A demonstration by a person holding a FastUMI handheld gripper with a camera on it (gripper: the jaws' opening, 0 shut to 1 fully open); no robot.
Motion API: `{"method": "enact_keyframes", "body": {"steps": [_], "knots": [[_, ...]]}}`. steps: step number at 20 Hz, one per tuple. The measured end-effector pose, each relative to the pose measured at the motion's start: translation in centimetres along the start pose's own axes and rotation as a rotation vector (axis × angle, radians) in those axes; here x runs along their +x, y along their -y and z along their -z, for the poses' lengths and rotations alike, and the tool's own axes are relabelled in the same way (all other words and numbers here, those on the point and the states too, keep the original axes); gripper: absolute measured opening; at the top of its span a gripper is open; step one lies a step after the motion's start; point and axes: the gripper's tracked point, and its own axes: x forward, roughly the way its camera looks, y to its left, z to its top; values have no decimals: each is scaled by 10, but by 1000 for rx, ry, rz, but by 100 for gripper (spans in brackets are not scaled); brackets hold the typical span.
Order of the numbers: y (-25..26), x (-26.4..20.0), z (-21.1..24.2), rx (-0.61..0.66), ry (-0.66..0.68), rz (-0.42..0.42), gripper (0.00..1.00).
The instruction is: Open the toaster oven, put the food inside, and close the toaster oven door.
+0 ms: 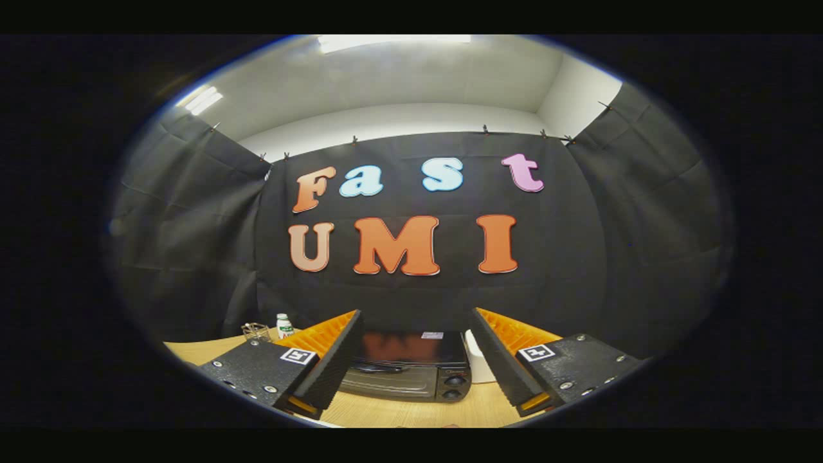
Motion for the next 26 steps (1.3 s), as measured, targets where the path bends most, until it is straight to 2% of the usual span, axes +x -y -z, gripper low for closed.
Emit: {"method": "enact_keyframes", "body": {"steps": [9, 14, 20, 26], "knots": [[-20, 21, 22, 13, -9, -23, 98], [-19, 35, 37, 21, -19, -4, 98], [-23, 57, 75, 16, -104, 15, 98], [-45, 74, 101, -5, -138, -5, 99]]}}
